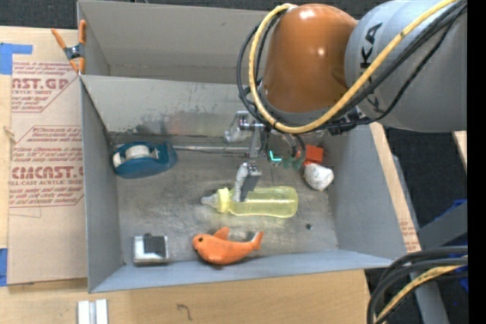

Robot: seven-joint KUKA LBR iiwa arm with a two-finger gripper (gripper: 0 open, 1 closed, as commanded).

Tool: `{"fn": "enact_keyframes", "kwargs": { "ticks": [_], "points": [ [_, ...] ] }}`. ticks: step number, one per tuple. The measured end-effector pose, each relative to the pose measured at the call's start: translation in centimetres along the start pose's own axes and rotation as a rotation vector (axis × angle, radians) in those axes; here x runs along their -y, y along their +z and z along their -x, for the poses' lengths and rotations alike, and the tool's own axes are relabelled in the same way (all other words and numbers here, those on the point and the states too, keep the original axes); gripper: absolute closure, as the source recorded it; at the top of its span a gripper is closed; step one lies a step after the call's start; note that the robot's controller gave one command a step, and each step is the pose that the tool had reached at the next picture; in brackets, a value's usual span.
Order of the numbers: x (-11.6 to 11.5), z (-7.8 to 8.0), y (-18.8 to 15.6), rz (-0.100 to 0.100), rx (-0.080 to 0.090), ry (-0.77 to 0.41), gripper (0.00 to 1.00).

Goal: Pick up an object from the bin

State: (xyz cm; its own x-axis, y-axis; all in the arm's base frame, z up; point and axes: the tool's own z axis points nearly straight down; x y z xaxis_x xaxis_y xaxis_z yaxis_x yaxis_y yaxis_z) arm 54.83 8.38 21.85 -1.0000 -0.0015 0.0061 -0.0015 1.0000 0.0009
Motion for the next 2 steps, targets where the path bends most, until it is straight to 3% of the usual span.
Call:
{"fn": "enact_keyframes", "kwargs": {
  "ticks": [1,2],
  "points": [
    [0.0,0.2,-0.4,0.001,0.008,0.001,0.00],
    [0.8,-0.5,4.5,0.001,0.014,-0.018,0.00]
  ]
}}
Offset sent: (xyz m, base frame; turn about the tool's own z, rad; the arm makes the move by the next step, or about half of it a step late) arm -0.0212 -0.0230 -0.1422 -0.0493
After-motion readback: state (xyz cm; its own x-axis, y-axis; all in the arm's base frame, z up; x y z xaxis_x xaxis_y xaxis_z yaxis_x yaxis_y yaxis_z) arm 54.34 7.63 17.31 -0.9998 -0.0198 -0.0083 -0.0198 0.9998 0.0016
